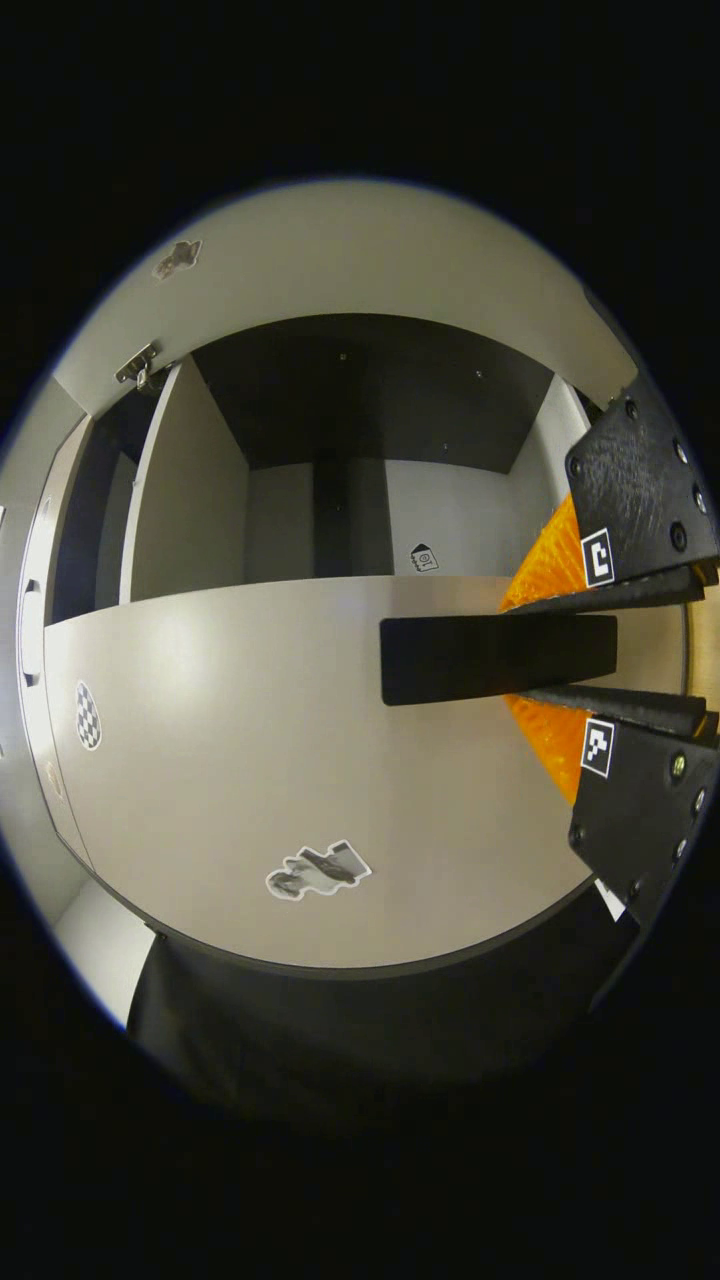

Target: Open the right door of the double-door shoe cabinet with the right hand, and open the left door with the left hand.

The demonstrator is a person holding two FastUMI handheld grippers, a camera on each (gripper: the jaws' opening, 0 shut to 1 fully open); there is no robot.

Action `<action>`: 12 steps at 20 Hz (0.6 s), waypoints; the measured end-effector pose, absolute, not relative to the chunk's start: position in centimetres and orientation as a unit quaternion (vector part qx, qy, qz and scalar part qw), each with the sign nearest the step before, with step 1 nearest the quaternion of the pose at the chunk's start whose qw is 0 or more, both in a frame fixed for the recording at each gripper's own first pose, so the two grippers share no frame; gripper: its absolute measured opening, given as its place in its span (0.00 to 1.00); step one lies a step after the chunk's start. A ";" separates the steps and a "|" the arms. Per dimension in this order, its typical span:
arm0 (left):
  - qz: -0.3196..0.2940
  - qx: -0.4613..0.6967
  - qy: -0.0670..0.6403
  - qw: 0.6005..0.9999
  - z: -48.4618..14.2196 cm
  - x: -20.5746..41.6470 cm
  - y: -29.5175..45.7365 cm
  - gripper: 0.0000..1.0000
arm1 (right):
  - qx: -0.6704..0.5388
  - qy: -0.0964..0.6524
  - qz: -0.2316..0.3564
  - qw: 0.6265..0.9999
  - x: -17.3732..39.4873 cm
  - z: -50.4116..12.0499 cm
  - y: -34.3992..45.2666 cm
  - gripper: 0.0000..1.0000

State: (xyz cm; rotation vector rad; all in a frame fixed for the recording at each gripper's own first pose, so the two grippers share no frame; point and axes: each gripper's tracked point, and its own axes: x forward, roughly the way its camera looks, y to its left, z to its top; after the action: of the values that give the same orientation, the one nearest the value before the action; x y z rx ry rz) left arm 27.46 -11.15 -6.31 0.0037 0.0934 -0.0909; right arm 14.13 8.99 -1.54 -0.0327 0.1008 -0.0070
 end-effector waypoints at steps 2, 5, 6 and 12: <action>-0.054 -0.005 0.051 0.997 -6.4 27.3 -11.0 0.28 | -0.018 0.052 0.000 0.998 14.2 -1.7 9.1 1.00; -0.059 -0.002 0.048 0.997 -6.3 26.6 -11.0 0.25 | -0.016 0.053 0.005 0.998 14.1 -1.8 8.8 1.00; -0.063 -0.003 0.047 0.997 -6.2 26.2 -10.9 0.21 | -0.015 0.054 0.007 0.998 14.1 -1.7 8.7 1.00; -0.068 -0.005 0.045 0.997 -5.7 23.7 -10.4 0.20 | -0.016 0.054 0.017 0.998 13.6 -1.9 8.9 1.00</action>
State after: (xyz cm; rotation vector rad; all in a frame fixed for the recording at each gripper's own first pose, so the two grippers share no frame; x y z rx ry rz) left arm 23.66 -10.41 -5.70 -0.0110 0.0896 -0.1371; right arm 13.64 8.92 -1.90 -0.0319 0.1078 0.0342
